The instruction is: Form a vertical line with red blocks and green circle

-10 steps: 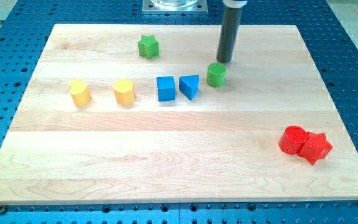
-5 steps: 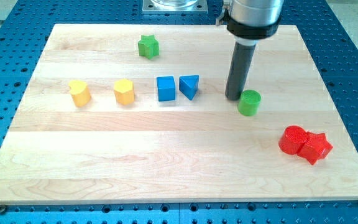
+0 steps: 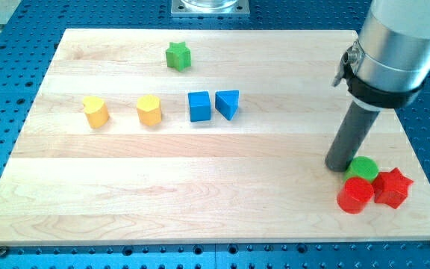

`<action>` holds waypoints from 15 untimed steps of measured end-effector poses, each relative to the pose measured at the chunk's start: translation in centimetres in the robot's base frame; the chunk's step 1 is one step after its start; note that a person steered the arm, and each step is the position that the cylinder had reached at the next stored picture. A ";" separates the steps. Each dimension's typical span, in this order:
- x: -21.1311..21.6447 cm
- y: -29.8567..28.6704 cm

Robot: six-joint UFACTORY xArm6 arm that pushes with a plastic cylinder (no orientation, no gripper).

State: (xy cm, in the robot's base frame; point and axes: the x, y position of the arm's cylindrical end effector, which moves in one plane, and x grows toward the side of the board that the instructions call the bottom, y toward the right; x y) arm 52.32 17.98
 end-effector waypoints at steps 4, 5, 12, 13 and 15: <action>8.0 -2.1; 2.4 -0.2; 5.0 10.1; 4.5 8.2; 0.0 6.3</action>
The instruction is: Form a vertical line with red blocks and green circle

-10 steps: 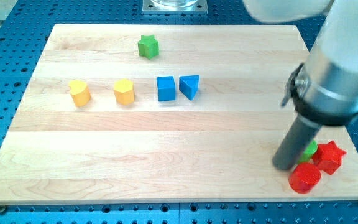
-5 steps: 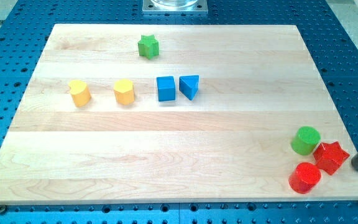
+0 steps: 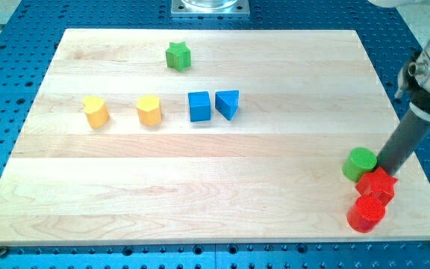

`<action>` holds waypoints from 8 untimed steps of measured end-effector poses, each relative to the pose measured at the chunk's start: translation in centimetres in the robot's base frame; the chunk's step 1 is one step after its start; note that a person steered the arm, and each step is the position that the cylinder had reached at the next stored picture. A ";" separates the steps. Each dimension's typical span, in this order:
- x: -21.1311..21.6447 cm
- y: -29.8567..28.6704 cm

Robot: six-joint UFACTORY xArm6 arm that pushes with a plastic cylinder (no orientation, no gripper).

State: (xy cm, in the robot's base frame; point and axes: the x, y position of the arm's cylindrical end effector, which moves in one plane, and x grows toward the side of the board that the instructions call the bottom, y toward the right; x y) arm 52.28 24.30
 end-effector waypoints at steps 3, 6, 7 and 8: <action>7.5 3.1; 4.0 1.2; 0.1 1.4; -0.4 -0.3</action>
